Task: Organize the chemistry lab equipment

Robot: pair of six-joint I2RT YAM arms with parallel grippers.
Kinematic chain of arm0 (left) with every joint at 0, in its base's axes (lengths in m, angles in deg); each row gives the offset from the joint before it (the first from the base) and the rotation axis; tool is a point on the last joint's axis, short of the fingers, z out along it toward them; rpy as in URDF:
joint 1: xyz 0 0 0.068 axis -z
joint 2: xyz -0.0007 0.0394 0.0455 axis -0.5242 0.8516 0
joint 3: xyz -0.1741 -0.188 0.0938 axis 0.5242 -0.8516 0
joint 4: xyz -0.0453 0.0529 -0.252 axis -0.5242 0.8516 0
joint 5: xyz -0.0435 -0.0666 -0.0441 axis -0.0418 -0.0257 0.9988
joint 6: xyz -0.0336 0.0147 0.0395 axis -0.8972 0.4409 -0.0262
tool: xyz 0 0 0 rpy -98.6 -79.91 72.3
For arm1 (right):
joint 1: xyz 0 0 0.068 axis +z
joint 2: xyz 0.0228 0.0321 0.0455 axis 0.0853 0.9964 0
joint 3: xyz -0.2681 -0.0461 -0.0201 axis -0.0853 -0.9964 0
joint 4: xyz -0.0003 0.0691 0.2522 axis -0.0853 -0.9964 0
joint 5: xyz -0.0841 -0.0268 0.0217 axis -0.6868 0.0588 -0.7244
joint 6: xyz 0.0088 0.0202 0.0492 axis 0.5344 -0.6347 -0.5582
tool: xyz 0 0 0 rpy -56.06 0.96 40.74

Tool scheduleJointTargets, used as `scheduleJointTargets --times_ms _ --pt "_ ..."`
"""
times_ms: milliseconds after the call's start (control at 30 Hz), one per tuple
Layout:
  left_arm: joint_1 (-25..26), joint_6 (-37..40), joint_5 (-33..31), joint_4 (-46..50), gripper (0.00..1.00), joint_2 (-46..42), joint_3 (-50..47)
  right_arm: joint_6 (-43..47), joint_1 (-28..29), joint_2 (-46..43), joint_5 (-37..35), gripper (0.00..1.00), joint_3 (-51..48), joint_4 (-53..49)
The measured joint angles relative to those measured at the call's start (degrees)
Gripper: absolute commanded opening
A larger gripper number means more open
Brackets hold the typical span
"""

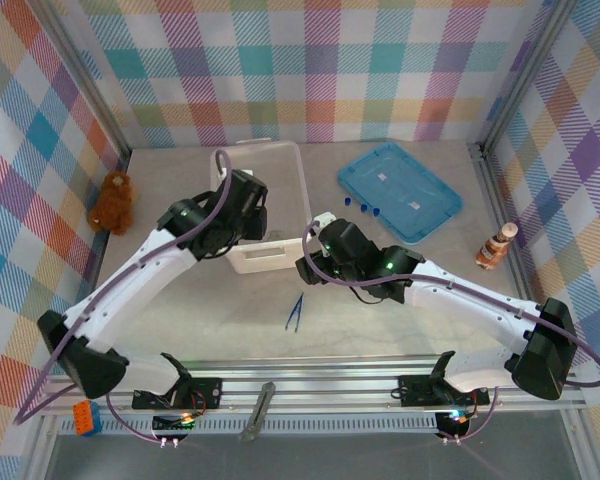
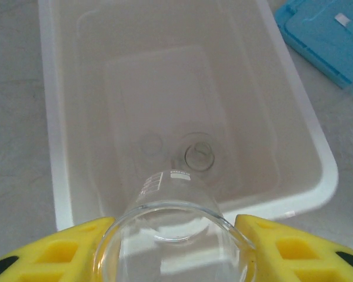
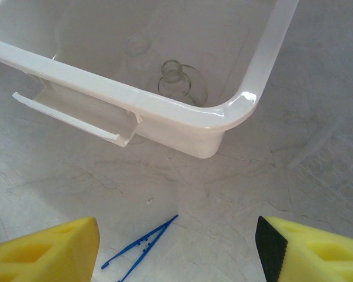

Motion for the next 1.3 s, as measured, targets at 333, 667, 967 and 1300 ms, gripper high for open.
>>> scheduleJointTargets --times_ms 333,667,967,1300 --pt "-7.5 1.7 7.0 -7.3 0.49 13.7 4.2 -1.1 0.0 0.0 0.0 0.73 -0.2 0.0" --pt "-10.0 1.8 10.4 -10.7 0.48 24.1 9.7 -1.7 0.0 0.0 0.0 0.73 -0.4 0.0" --pt "-11.0 2.5 11.9 -12.5 0.48 31.9 11.9 -2.6 0.0 0.0 0.1 0.73 -0.4 0.0" --pt "-11.8 3.0 12.0 -13.0 0.48 35.0 12.8 -3.2 0.0 0.0 1.0 0.73 -0.4 0.0"
